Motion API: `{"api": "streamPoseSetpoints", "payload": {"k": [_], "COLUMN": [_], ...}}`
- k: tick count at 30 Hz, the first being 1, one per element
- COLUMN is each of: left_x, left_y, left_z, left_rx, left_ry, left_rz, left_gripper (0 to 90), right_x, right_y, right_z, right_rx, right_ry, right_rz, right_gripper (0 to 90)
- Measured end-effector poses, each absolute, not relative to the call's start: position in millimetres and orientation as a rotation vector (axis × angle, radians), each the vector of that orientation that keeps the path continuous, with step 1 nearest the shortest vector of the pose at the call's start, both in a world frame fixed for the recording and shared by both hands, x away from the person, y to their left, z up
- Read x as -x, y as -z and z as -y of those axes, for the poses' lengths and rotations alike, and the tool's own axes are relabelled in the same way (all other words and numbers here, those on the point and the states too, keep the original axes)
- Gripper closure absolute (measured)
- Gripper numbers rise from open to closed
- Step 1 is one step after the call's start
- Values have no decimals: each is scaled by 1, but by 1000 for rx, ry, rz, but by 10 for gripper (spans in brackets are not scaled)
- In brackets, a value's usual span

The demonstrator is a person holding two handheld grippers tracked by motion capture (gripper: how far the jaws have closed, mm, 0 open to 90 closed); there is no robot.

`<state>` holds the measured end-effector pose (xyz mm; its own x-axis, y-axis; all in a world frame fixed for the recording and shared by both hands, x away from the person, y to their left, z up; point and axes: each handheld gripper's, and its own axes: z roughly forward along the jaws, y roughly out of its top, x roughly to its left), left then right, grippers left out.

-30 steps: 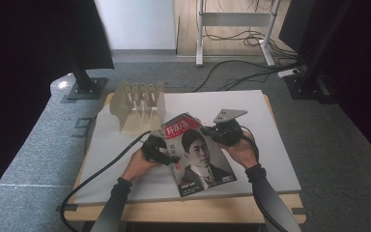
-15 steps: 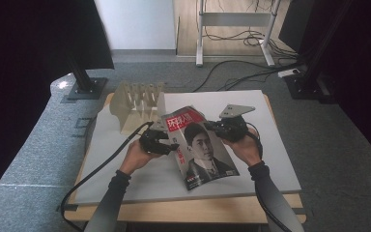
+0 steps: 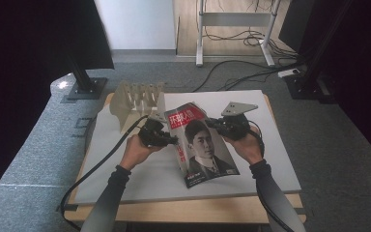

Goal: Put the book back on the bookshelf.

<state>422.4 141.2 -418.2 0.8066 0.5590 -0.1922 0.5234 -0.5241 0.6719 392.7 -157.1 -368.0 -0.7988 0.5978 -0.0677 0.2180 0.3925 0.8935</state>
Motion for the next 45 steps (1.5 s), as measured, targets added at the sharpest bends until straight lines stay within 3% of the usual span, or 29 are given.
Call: {"api": "streamPoseSetpoints", "payload": {"k": [9,23,38,41,45], "left_x": [-414,-384,-382,-387,-390], "left_y": [396,366,353,352,352], "left_z": [-143,-147,-131,-126,-127], "left_rx": [-2227,-2180,-2161,-2171,-2177], "left_ry": [-162,-486,-494,-486,-503], "left_rz": [-736,-602,-552,-572,-586], "left_gripper": [766,861,746,752,846], "right_x": [-397,-402,-389,-389,-389], "right_y": [364,368,380,380,381], "right_z": [163,172,185,186,188], "right_rx": [-730,-788,-746,-744,-743], "right_ry": [-1373,-1371,-1415,-1421,-1425], "right_rz": [-2254,-2193,-2217,-2220,-2226], "right_gripper": [856,857,853,853,845]}}
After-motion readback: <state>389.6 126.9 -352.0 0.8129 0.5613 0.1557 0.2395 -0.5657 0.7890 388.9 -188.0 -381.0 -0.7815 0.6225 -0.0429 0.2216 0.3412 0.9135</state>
